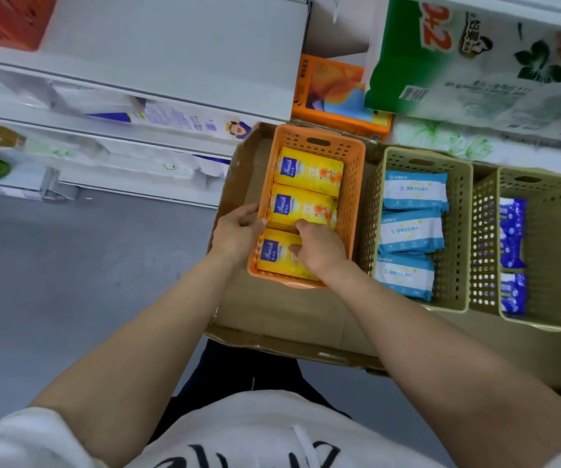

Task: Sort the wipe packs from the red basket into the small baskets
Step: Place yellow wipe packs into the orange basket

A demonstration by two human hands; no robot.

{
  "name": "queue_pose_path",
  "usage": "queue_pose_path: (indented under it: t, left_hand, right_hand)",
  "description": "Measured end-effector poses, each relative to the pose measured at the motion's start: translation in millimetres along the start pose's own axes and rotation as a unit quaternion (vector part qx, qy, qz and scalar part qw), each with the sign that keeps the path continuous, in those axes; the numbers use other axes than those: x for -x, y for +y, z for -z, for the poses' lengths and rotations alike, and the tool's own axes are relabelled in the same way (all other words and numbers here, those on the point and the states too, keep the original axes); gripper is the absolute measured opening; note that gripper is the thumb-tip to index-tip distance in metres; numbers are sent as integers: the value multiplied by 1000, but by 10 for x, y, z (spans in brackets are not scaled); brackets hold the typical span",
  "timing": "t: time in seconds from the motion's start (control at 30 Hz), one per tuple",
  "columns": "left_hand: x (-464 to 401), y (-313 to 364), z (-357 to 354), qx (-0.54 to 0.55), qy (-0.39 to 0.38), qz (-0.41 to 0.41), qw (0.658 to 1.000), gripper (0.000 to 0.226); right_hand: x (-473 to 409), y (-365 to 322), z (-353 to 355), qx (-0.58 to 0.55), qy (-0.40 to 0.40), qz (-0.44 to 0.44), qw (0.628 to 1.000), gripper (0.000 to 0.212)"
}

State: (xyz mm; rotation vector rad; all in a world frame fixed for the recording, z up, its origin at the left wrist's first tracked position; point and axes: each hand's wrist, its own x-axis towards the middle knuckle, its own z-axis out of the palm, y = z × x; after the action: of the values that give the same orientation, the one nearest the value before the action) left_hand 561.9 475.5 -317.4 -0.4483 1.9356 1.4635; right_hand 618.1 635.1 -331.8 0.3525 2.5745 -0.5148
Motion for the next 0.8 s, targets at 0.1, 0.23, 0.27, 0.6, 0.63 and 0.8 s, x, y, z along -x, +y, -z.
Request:
queue_pose_path:
  t: [0.1,0.23,0.27,0.6,0.63,0.8]
  left_hand:
    - [55,73,-16,-23,13,7,1000,23]
    - [235,262,80,-105,31,-33,993,24]
    - [283,326,137,-144,32,-49,988,32]
    - [916,1117,1633,-340,53,-272,899,44]
    - [994,1165,1853,-346,62,-298,887,44]
    - [1354,1245,2998,-394,108,-409,816,42]
  right_hand:
    - [25,-20,123,4,-40,2,999,39]
    - [52,-73,506,22,-105,25,994,44]
    - [69,-91,634,29,-101,27,994,44]
    - [703,-961,1696,44,199,42,978,38]
    - [804,-1130,1731,35,227,54,972,39]
    - [1330,-2022,1615,5,324,95,941,41]
